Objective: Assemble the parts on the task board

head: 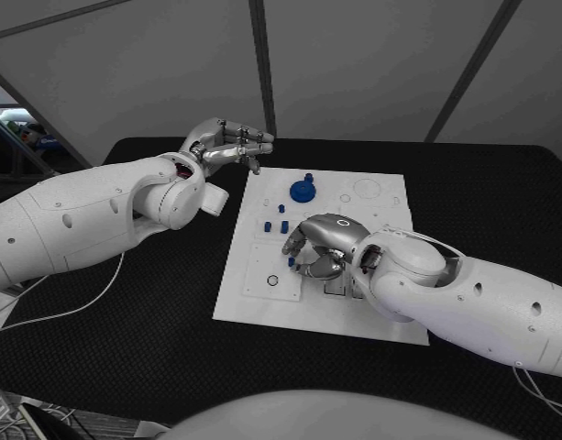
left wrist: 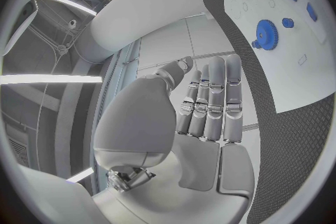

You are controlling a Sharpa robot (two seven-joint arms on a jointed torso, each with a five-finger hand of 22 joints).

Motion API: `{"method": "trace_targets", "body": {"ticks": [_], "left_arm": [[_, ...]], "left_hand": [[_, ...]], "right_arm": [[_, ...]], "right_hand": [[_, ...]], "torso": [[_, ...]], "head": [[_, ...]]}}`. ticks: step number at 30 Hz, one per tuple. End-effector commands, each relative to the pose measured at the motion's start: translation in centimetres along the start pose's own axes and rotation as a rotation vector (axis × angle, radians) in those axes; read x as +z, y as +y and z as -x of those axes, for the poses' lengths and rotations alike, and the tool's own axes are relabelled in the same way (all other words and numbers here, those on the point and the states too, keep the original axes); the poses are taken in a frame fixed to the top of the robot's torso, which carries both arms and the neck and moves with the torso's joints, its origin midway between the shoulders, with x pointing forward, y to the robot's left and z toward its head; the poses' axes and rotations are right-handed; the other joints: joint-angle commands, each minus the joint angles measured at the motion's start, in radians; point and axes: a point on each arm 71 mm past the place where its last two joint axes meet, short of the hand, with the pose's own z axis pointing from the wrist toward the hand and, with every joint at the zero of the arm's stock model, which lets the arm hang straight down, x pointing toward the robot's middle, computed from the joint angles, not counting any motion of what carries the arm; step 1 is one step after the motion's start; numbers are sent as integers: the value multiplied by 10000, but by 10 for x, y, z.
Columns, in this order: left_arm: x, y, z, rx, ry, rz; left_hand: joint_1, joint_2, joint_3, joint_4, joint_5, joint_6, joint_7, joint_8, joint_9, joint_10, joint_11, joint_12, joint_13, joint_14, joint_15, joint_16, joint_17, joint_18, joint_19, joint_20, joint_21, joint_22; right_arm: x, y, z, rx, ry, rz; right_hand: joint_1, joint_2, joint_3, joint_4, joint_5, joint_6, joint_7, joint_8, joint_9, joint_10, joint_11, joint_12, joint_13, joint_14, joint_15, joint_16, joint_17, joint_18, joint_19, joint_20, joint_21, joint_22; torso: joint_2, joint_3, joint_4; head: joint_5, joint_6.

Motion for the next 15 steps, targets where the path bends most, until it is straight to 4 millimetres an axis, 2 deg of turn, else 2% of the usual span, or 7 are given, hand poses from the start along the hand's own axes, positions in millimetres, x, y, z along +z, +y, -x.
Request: {"method": "trace_targets", "body": {"ticks": [1, 7, 9, 13, 15], "left_arm": [[1, -1, -1, -54, 99, -3], [0, 0, 3, -39, 93, 40], [0, 1, 4, -28, 71, 57], [-2, 1, 8, -4, 43, 66], [-3, 1, 10, 12, 19, 69]], "left_hand": [[36, 90, -74, -8, -18, -42, 43, -7, -15, -70, -7, 61, -17, -46, -13, -56, -13, -106, -45, 0, -55, -13], [17, 104, -90, 11, -20, -49, 49, -5, -15, -103, 2, 75, -18, -56, -4, -57, -20, -108, -49, 7, -67, -18], [17, 104, -90, 11, -20, -49, 49, -5, -15, -103, 2, 75, -18, -56, -4, -57, -20, -108, -49, 7, -67, -18], [1, 109, -104, 26, -21, -55, 51, -4, -15, -122, 7, 86, -19, -60, 2, -57, -24, -110, -50, 12, -76, -22], [0, 110, -104, 26, -21, -56, 52, -4, -15, -123, 7, 87, -19, -60, 2, -57, -24, -110, -50, 12, -76, -23]], "right_arm": [[-4, -3, 3, -49, -362, -113], [-20, -1, 9, 5, -726, 6], [-28, -2, 13, 27, -893, -1], [-42, -11, 32, -14, -1310, -305], [-48, -19, 44, -73, -1496, -573]], "right_hand": [[35, -78, -144, -10, 71, -124, -23, 6, 10, -223, 10, 88, 28, 89, 80, -140, -160, 130, -187, 14, -144, -193], [103, -59, -259, -31, 120, -192, -49, 19, 21, -436, 11, 149, 34, -28, 84, -360, -498, 202, -437, 25, -399, -579], [115, -65, -290, -37, 129, -192, -61, 25, 25, -469, 7, 169, 36, -55, 83, -410, -575, 221, -498, 26, -462, -676], [193, 22, -317, -33, 138, -69, -111, 82, 56, -338, -44, 394, 70, -53, 42, -406, -589, 216, -477, 0, -457, -642], [205, 45, -321, -19, 136, 31, -137, 116, 72, -283, -70, 487, 72, -1, 23, -313, -469, 180, -343, -18, -334, -445]], "torso": [[-1, 10, -5], [-14, 26, -20], [-14, 4, -14], [-13, -1, -35], [-19, -8, -12]], "head": [[-2, 9], [14, 14], [13, 41], [43, 77], [-19, 122]]}}
